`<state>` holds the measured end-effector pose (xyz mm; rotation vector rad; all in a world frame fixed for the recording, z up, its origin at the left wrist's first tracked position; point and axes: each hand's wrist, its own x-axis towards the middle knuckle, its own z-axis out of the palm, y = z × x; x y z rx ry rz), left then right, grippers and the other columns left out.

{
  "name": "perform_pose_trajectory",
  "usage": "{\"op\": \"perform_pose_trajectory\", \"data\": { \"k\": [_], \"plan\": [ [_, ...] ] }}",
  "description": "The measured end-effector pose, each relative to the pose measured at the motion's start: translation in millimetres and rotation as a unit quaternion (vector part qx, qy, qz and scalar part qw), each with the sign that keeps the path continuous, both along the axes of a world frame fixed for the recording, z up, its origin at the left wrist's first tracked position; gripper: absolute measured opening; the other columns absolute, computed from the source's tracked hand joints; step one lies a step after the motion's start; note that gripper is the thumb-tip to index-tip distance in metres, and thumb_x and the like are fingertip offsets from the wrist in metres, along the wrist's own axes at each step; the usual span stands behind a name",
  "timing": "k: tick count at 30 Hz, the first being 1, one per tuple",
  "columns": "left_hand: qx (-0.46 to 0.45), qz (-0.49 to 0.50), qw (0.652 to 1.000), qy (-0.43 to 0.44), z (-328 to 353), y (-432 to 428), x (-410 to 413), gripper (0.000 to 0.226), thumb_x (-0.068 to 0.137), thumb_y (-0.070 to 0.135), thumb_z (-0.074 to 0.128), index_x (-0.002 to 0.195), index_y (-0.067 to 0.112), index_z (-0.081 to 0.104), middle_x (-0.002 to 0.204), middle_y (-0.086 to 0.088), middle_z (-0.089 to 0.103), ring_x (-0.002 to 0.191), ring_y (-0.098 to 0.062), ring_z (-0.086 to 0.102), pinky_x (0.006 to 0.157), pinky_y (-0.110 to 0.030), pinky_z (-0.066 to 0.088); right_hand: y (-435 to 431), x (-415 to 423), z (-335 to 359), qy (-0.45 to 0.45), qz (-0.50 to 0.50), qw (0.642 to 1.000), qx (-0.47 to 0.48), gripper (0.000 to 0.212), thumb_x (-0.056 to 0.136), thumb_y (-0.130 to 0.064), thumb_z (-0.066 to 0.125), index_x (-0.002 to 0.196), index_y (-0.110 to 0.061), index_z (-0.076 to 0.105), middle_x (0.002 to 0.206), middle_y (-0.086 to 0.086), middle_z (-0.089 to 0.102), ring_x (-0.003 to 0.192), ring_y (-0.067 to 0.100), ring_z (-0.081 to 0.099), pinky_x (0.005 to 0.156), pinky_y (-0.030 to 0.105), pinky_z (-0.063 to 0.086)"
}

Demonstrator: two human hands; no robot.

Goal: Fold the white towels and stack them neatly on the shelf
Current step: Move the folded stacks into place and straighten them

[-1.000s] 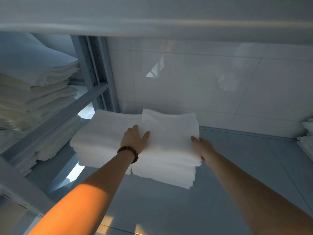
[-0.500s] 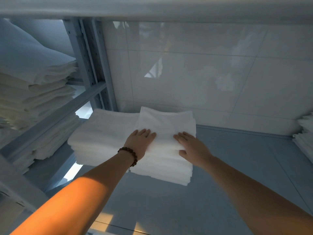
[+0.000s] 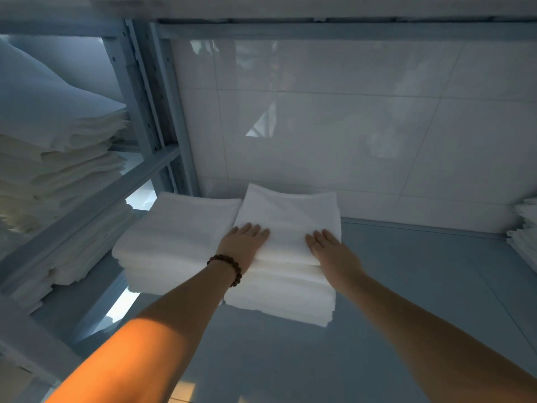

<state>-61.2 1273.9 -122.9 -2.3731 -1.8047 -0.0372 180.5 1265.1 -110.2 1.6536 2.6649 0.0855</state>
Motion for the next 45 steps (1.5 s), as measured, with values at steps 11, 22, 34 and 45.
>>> {"op": "perform_pose_trajectory", "data": {
  "k": [11, 22, 34, 45],
  "plan": [
    [-0.037, 0.015, 0.998, 0.042, 8, -1, 1, 0.077, 0.091, 0.006, 0.051, 0.150, 0.020, 0.004, 0.159, -0.006, 0.006, 0.146, -0.024, 0.004, 0.118, -0.045, 0.006, -11, -4, 7, -0.075, -0.025, 0.997, -0.024, 0.071, 0.093, -0.012, 0.038, 0.150, -0.017, -0.003, 0.160, 0.003, 0.002, 0.147, 0.021, 0.003, 0.114, 0.059, 0.009],
    [0.104, -0.086, 0.988, 0.077, -21, -30, 11, 0.102, 0.078, 0.006, 0.046, 0.142, 0.026, -0.030, 0.157, -0.012, 0.011, 0.145, -0.033, 0.000, 0.116, -0.051, -0.006, -19, 12, -19, -0.053, -0.015, 0.998, 0.039, 0.107, 0.084, -0.013, 0.060, 0.143, -0.031, -0.027, 0.159, 0.007, -0.002, 0.147, 0.026, -0.001, 0.114, 0.052, 0.016],
    [0.167, -0.082, 0.982, 0.009, -22, -37, -2, 0.086, 0.062, -0.010, 0.066, 0.140, 0.014, 0.042, 0.135, -0.011, 0.053, 0.126, -0.033, 0.049, 0.108, -0.050, 0.034, -50, 13, -13, 0.053, 0.060, 0.985, 0.151, 0.085, 0.033, -0.019, 0.091, 0.115, -0.011, 0.067, 0.109, 0.007, 0.070, 0.100, 0.022, 0.068, 0.067, 0.027, 0.058],
    [0.164, -0.102, 0.978, -0.073, -26, -44, 42, 0.073, 0.086, 0.063, 0.039, 0.144, 0.020, 0.032, 0.148, -0.006, 0.037, 0.140, -0.029, 0.027, 0.114, -0.057, 0.012, -24, 22, -15, 0.677, -0.198, 0.691, -0.158, 0.051, 0.097, -0.037, 0.045, 0.145, -0.028, 0.031, 0.151, -0.012, 0.029, 0.137, 0.006, 0.028, 0.110, 0.021, 0.018]
  ]
}}
